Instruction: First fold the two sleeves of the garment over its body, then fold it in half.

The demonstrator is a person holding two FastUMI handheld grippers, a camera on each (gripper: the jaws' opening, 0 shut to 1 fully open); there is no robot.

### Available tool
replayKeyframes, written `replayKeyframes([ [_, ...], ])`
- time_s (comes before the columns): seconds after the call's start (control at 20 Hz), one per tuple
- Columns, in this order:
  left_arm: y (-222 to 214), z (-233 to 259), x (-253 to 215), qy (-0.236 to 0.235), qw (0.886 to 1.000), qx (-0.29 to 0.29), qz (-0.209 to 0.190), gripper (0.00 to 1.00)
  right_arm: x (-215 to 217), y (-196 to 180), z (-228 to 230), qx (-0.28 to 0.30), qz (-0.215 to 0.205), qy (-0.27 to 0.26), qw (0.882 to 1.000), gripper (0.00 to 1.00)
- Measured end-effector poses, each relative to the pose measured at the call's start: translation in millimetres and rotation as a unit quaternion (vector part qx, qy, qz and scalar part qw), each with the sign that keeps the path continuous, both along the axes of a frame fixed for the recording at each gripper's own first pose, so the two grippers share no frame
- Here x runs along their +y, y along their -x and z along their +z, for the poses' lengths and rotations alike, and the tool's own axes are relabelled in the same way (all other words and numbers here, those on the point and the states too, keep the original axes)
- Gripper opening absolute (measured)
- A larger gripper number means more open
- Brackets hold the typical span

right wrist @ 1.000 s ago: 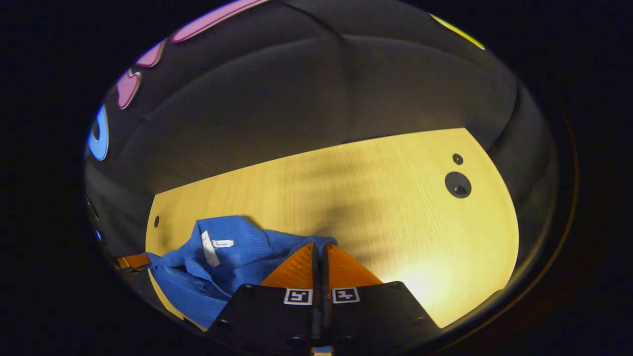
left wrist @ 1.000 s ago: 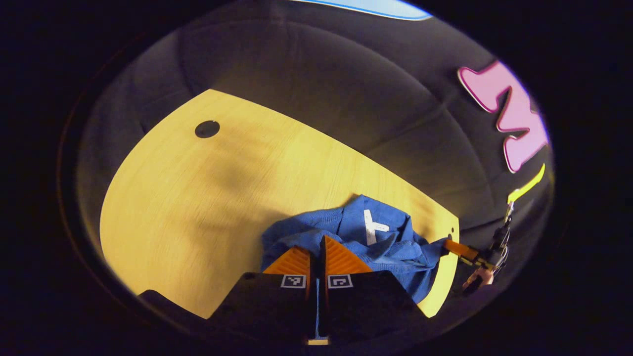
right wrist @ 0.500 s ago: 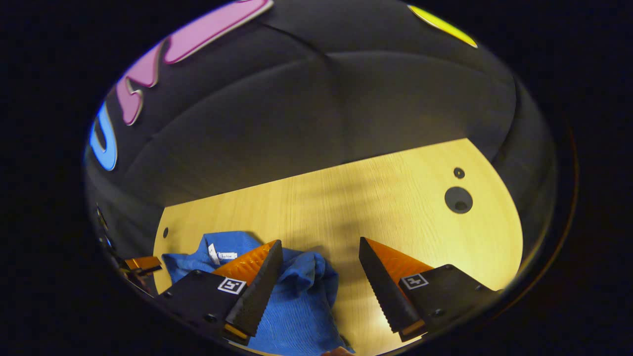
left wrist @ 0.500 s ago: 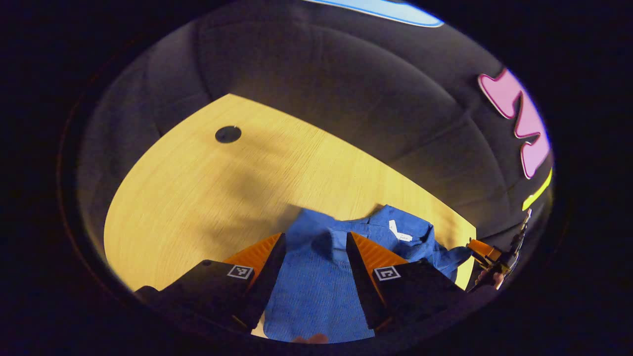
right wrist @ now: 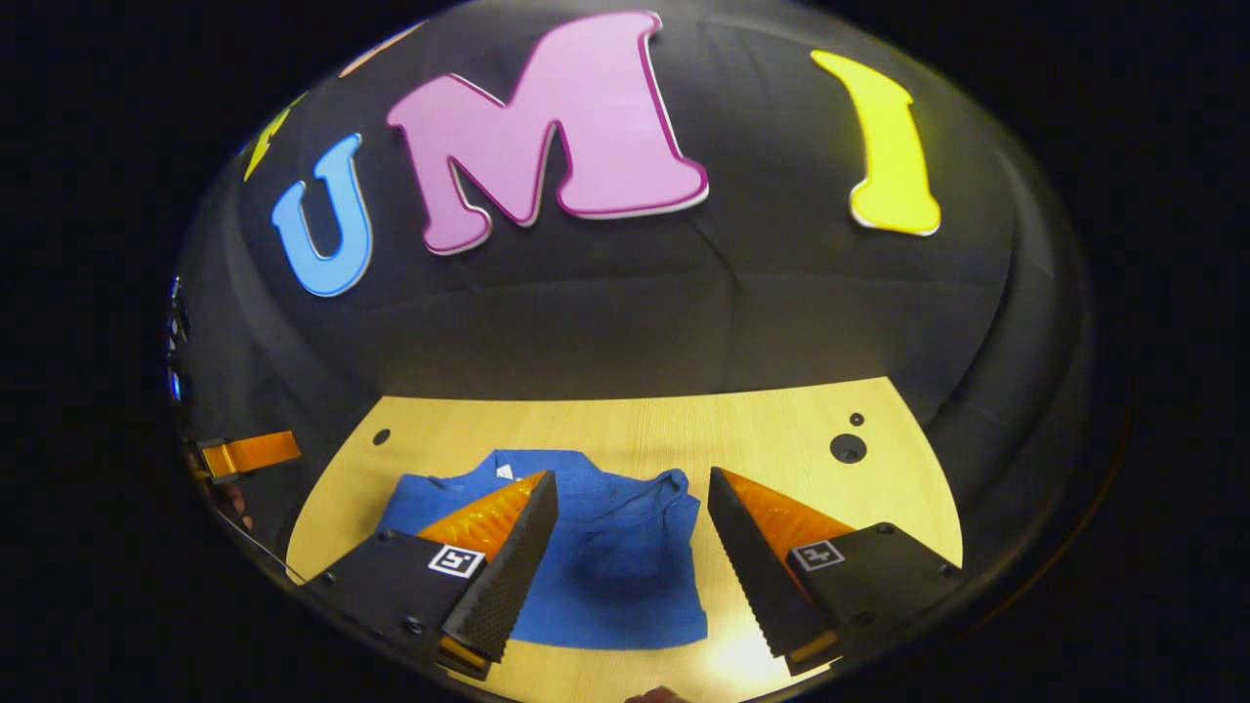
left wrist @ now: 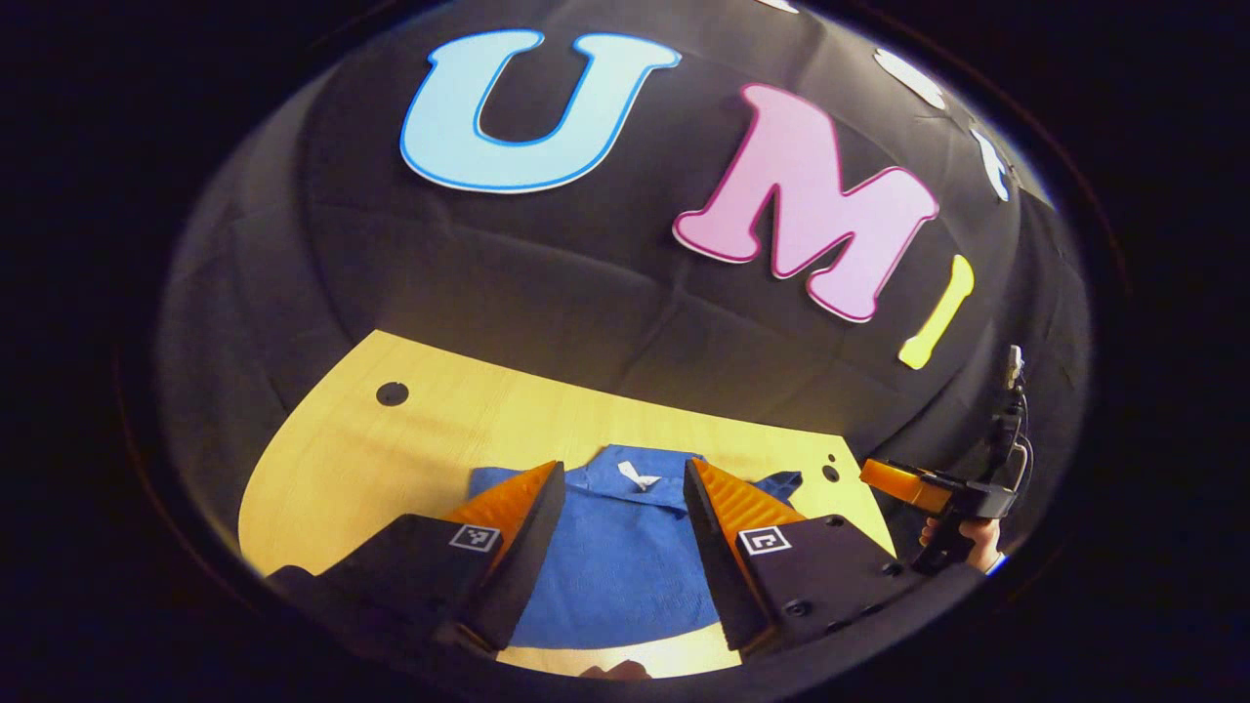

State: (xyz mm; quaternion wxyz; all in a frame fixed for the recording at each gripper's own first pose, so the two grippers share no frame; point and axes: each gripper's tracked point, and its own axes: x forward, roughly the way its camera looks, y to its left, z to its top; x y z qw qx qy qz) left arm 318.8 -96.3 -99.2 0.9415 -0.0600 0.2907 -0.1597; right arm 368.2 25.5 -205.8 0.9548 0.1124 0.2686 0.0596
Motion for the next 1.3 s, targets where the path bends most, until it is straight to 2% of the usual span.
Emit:
replayKeyframes([
  [0.25, 115.6, 48.8, -14.3, -0.013, 0.997, -0.060, -0.051, 0.72, 17.6, 115.4, 68.6, -0.063, -0.009, 0.002, 0.998, 0.98],
  [0.4, 177.4, 86.1, -6.3, -0.035, 0.989, -0.132, -0.052, 0.71, 24.3, 189.1, 106.6, -0.107, -0.024, 0.005, 0.994, 0.97],
  [0.55, 231.1, 132.2, -1.2, -0.041, 0.971, -0.233, -0.043, 0.71, 35.1, 258.5, 135.4, -0.143, -0.030, 0.011, 0.989, 0.97],
  [0.65, 259.5, 139.5, 3.9, -0.055, 0.965, -0.253, -0.037, 0.66, 40.5, 296.2, 156.8, -0.169, -0.026, 0.021, 0.985, 0.97],
  [0.75, 285.0, 133.0, 6.9, -0.048, 0.968, -0.244, -0.027, 0.69, 48.7, 331.9, 175.6, -0.182, -0.022, 0.021, 0.983, 0.97],
  [0.85, 304.2, 144.2, 10.8, -0.037, 0.967, -0.250, -0.015, 0.69, 55.7, 360.1, 191.4, -0.194, -0.018, 0.023, 0.981, 0.97],
  [0.9, 309.2, 151.7, 14.2, -0.040, 0.965, -0.258, -0.010, 0.66, 57.9, 369.9, 197.0, -0.202, -0.017, 0.026, 0.979, 0.97],
  [1.0, 320.2, 160.2, 17.1, -0.043, 0.962, -0.270, -0.002, 0.69, 58.5, 386.6, 211.6, -0.222, -0.017, 0.036, 0.974, 0.97],
  [1.1, 329.3, 166.5, 9.3, -0.018, 0.963, -0.269, -0.006, 0.67, 57.5, 398.4, 224.1, -0.240, -0.014, 0.047, 0.969, 0.96],
  [1.15, 335.7, 172.2, 4.1, 0.002, 0.963, -0.269, -0.008, 0.72, 56.4, 403.4, 225.7, -0.244, -0.010, 0.053, 0.968, 0.96],
  [1.2, 340.0, 182.0, -1.2, 0.019, 0.962, -0.274, -0.012, 0.67, 56.0, 407.6, 228.6, -0.247, -0.008, 0.055, 0.967, 0.96],
  [1.25, 344.5, 192.3, -5.2, 0.027, 0.959, -0.281, -0.015, 0.72, 55.3, 411.3, 232.2, -0.249, -0.006, 0.054, 0.967, 0.96],
  [1.3, 346.9, 201.7, -7.9, 0.025, 0.956, -0.292, -0.019, 0.69, 53.7, 413.0, 234.3, -0.249, -0.008, 0.047, 0.967, 0.96],
])
